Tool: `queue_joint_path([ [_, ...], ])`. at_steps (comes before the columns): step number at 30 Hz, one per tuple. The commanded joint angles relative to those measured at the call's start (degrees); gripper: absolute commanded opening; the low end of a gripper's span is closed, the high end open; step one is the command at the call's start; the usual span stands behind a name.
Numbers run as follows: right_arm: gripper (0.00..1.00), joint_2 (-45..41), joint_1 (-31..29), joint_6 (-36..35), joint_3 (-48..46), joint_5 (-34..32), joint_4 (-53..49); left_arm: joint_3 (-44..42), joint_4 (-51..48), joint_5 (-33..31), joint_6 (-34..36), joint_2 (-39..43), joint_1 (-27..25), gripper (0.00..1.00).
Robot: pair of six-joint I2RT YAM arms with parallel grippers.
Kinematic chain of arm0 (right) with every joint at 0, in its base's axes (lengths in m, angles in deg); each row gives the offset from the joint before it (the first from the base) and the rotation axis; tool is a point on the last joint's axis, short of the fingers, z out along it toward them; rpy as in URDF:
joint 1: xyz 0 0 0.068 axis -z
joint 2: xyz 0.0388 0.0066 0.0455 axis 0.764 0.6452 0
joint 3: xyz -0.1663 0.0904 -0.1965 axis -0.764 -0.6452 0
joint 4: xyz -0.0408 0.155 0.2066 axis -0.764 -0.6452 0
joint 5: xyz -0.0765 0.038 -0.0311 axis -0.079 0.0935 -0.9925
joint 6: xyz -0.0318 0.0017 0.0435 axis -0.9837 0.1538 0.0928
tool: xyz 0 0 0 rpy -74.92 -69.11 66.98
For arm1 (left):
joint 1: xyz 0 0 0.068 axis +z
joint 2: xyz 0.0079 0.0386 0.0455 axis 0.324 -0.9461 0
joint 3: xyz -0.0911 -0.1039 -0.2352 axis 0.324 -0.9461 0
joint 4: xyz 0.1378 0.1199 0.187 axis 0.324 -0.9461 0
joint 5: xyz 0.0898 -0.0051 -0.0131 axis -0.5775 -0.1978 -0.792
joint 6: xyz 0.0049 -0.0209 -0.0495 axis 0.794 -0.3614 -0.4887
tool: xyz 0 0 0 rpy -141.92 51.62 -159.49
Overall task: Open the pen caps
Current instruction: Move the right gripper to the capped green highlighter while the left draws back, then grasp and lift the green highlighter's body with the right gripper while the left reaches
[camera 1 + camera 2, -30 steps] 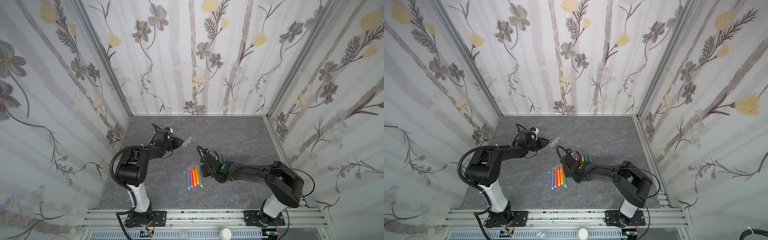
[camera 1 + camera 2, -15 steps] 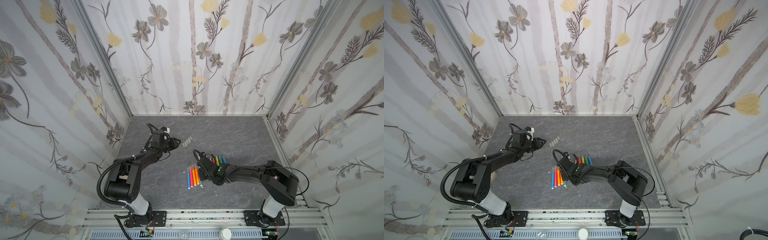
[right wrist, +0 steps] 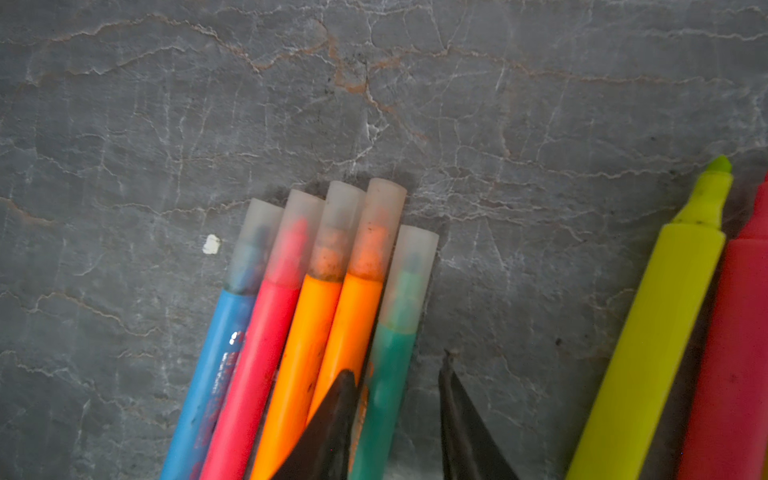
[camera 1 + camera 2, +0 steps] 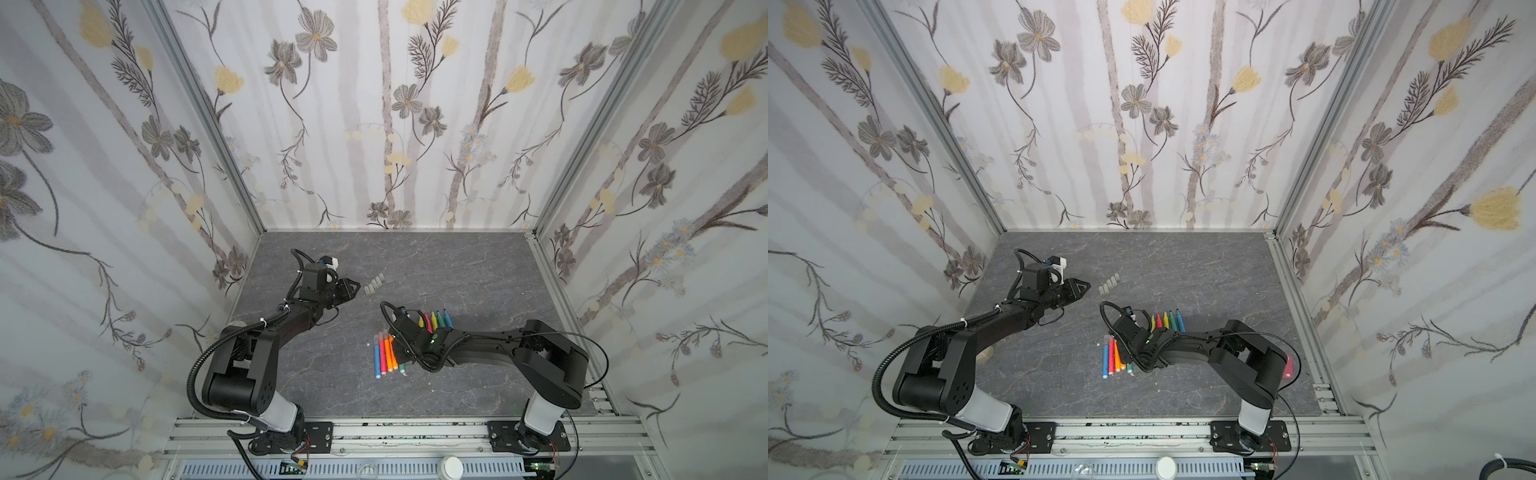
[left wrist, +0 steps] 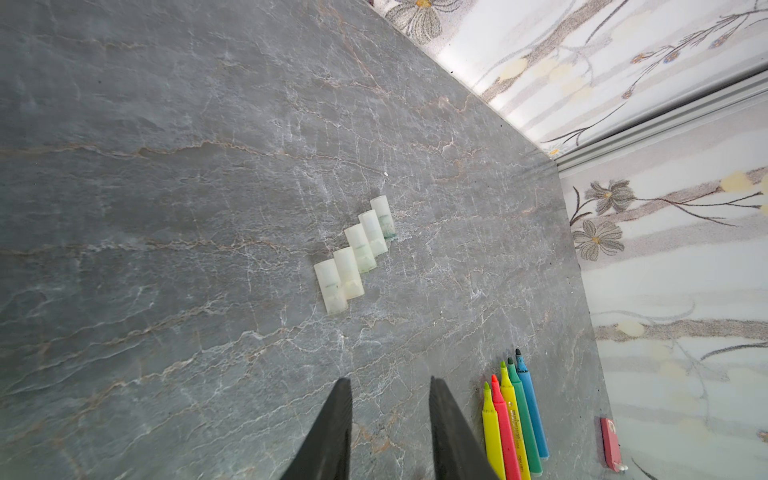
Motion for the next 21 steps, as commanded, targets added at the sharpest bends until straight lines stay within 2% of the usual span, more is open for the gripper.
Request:
queue_joint_path([
  [1,0.34,0.50,-0.15,0.97,0.64,-1.82,-1.75,-0.17,-0.10,-0.20,0.75,0.73,0.06,0.31],
  [16,0.28,2.76,-0.50,0.46,1.44,-2.49,-5.82,-0.16,-2.30,0.23,1.88,3.24,-0.02,0.32],
  [21,0.17,3.23,-0.42,-0.17,1.52,-1.85,-5.70,-0.50,-3.32,0.53,2.15,4.66,-0.11,0.32],
])
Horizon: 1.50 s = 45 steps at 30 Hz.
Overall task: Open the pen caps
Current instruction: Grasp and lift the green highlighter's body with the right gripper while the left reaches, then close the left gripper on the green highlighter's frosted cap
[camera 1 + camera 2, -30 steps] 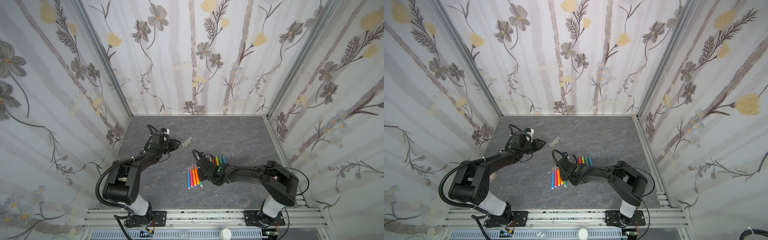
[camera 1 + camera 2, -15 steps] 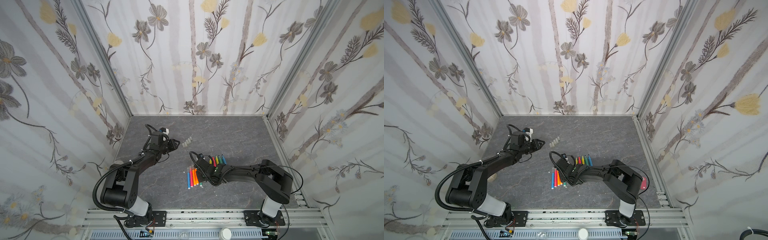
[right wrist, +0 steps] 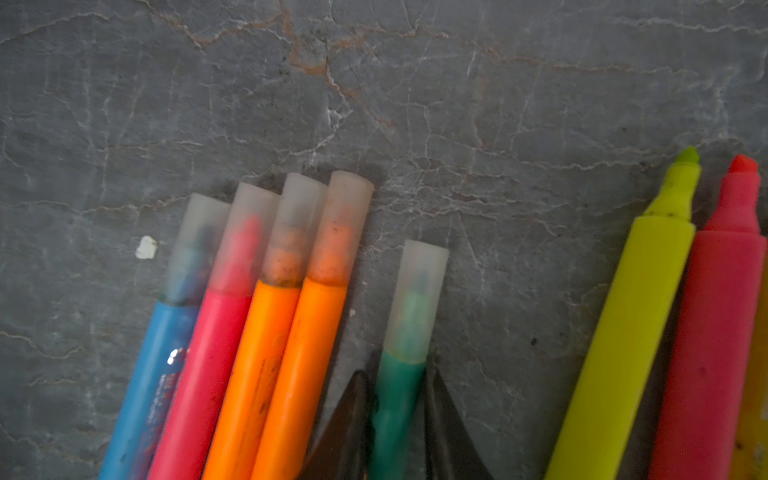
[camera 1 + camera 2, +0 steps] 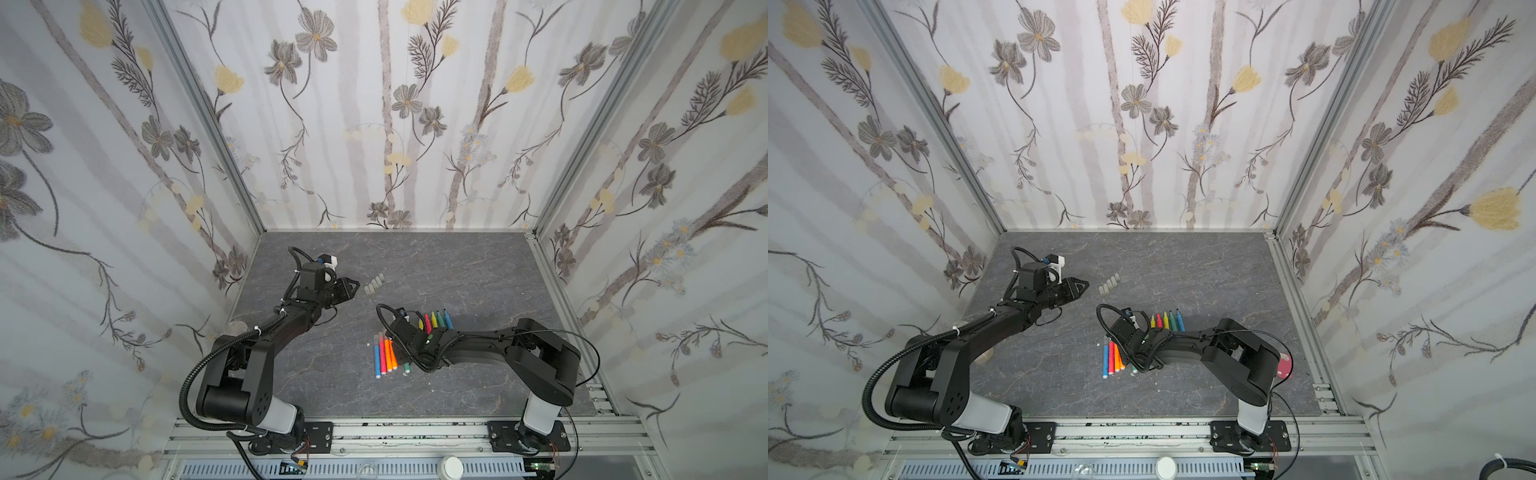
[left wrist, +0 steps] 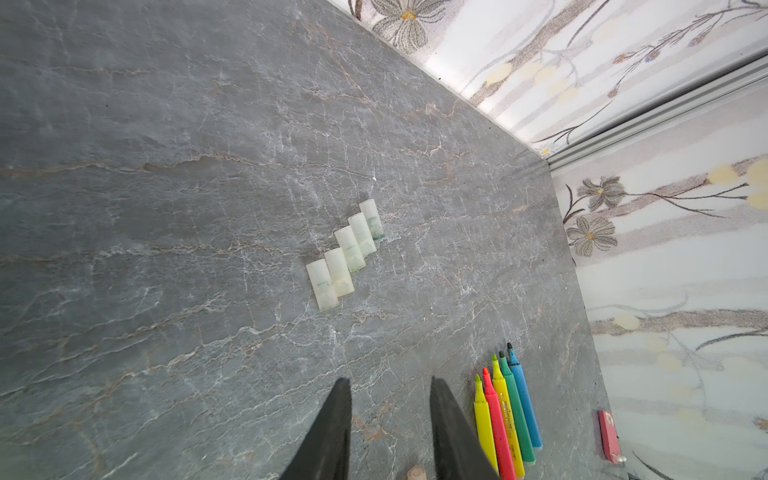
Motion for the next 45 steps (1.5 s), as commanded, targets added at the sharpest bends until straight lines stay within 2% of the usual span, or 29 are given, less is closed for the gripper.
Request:
queue_joint_path([
  [1,0.15,0.65,0.12,-0.49,-0.07,2.11,-2.99,-0.41,-1.02,0.65,0.90,1.11,-0.21,0.32],
  [6,0.05,-2.34,1.72,-2.14,-0.86,3.23,-1.63,-0.10,-2.80,1.70,1.27,1.75,-1.65,0.32],
  [11,0.02,-8.27,4.41,-4.88,-2.82,5.55,2.35,-0.78,-1.00,5.94,-1.09,2.07,-4.70,0.32],
  [18,0.01,-15.85,9.69,-7.30,-4.90,13.19,9.95,-2.34,6.46,10.89,-7.99,2.13,-10.80,0.35],
  [25,0.00,-16.19,12.37,-7.90,-2.78,15.22,10.78,-1.11,8.00,11.16,-9.43,-0.12,-13.98,0.37],
  [39,0.00,-15.74,12.52,-7.01,-2.15,17.37,14.07,2.07,11.45,10.98,-11.92,-5.16,-17.32,0.38],
  [45,0.00,-16.18,12.59,-6.85,-2.16,17.28,14.30,2.46,11.99,10.65,-12.09,-6.22,-17.62,0.31],
])
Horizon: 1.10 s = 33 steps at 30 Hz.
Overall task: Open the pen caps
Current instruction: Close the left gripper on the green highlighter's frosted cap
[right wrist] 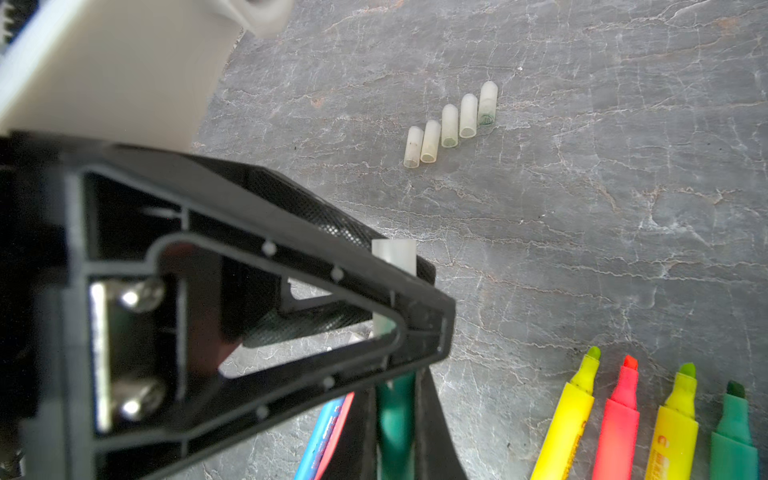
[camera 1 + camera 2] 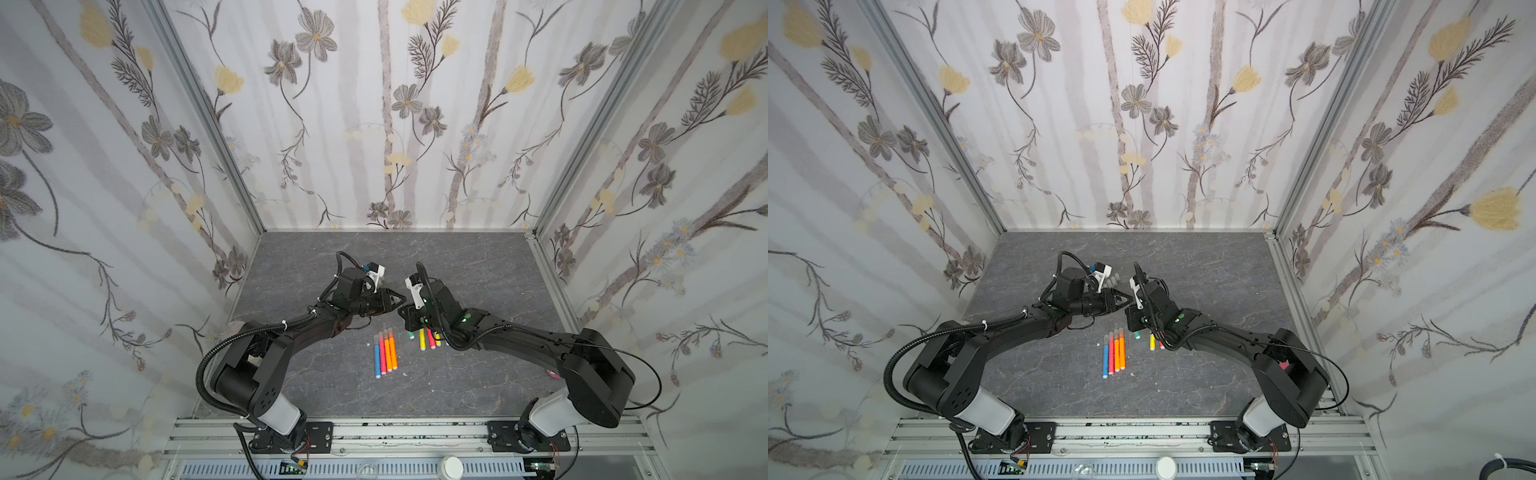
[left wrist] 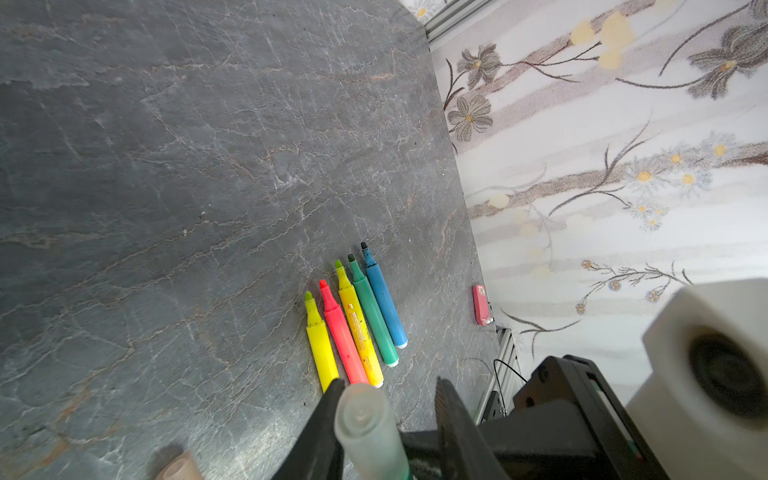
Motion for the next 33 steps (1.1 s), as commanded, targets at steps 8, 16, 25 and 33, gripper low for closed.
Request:
queue_joint_path([
  [8,0.00,-0.32,0.03,0.62,0.58,-0.29,2.85,0.65,2.95,0.30,-0.23,-0.53,-0.18,0.18],
  [16,0.00,-0.49,0.06,0.64,0.23,-0.20,3.01,0.98,3.08,0.22,-0.23,-1.02,-0.18,0.04],
  [25,0.26,-3.01,0.13,1.01,-4.60,1.01,5.80,2.53,2.83,-1.21,-1.22,-0.69,-0.10,0.00],
  [33,0.25,-4.26,0.17,1.36,-6.56,0.94,7.60,3.09,3.90,-1.17,-2.29,-1.11,-0.06,0.00],
])
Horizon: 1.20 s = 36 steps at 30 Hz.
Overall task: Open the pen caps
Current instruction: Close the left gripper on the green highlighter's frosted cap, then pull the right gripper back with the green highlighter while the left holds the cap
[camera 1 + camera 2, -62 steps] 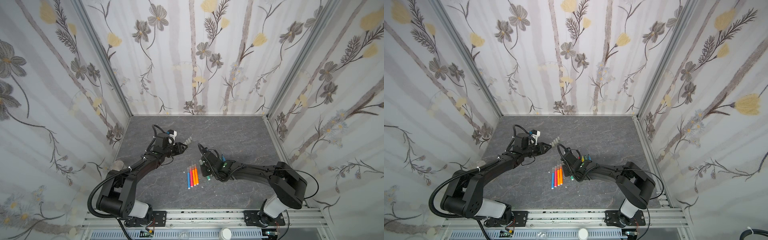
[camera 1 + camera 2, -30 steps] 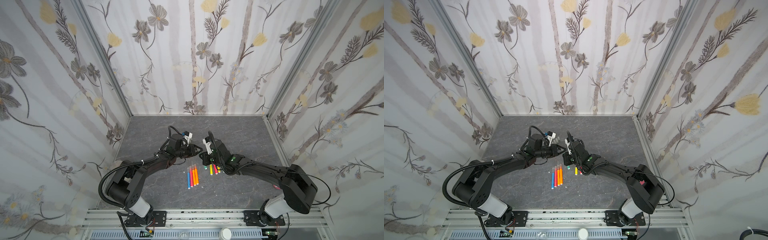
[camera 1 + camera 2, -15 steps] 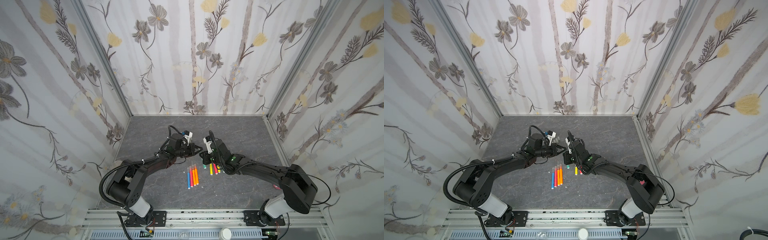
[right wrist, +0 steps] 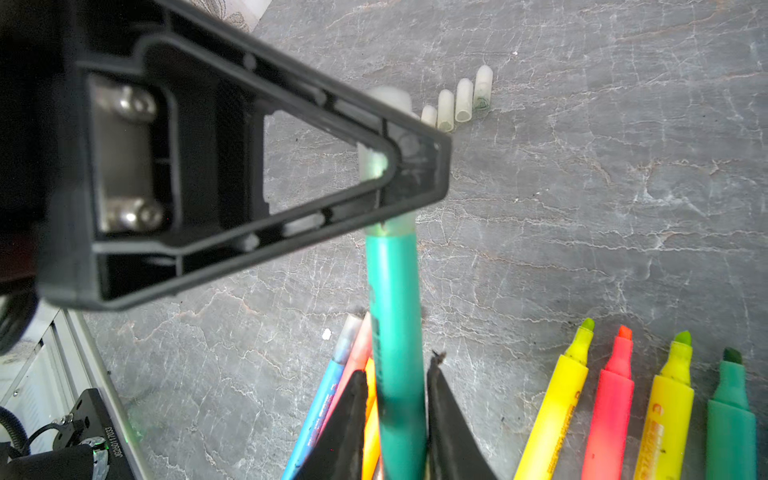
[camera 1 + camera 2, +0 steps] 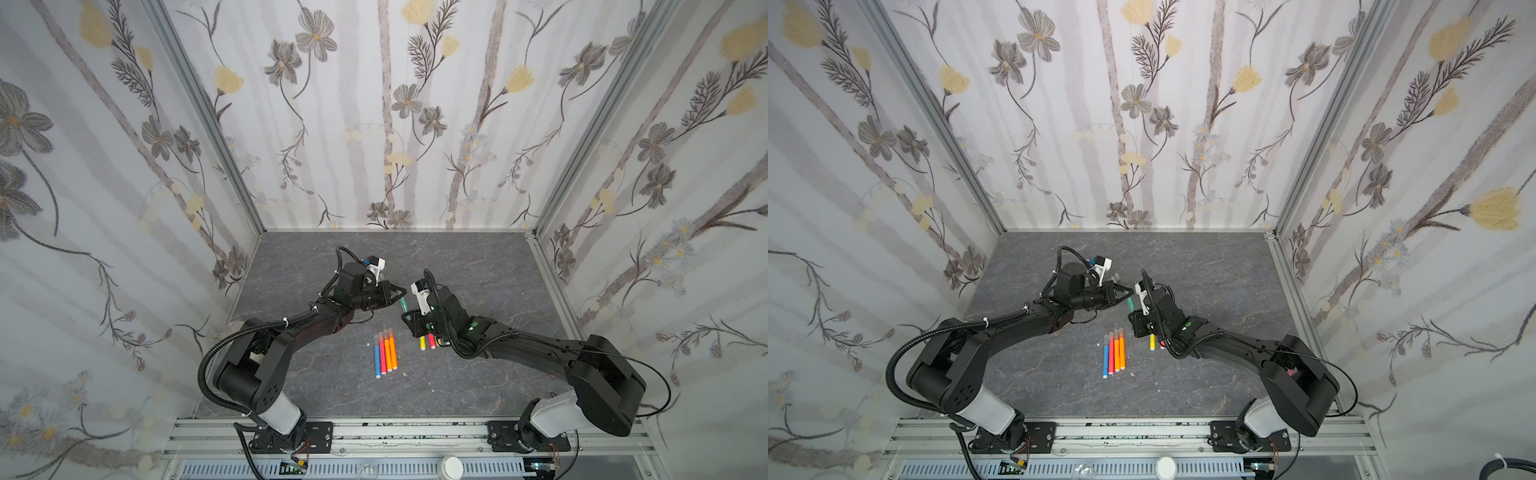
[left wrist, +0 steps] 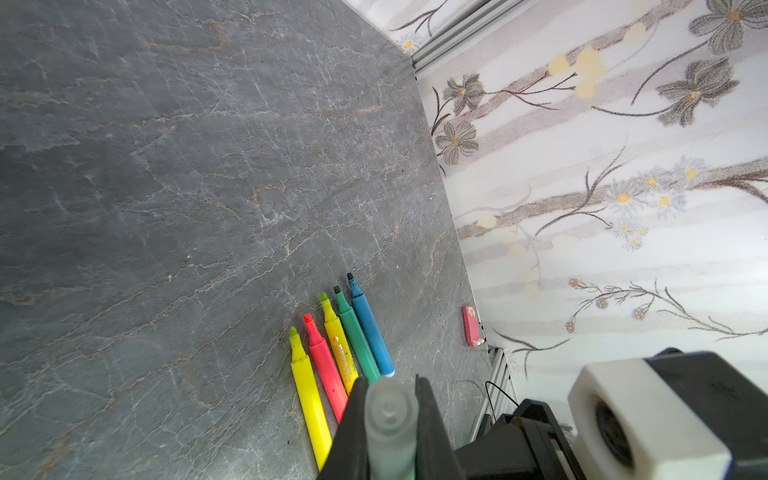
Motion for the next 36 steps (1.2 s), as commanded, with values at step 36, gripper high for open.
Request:
queue_joint_path([
  [36,0.00,-1.39,-4.32,2.66,-5.43,0.15,2.20,12.27,-9.01,-4.87,8.07,-2.65,5.14,0.00],
])
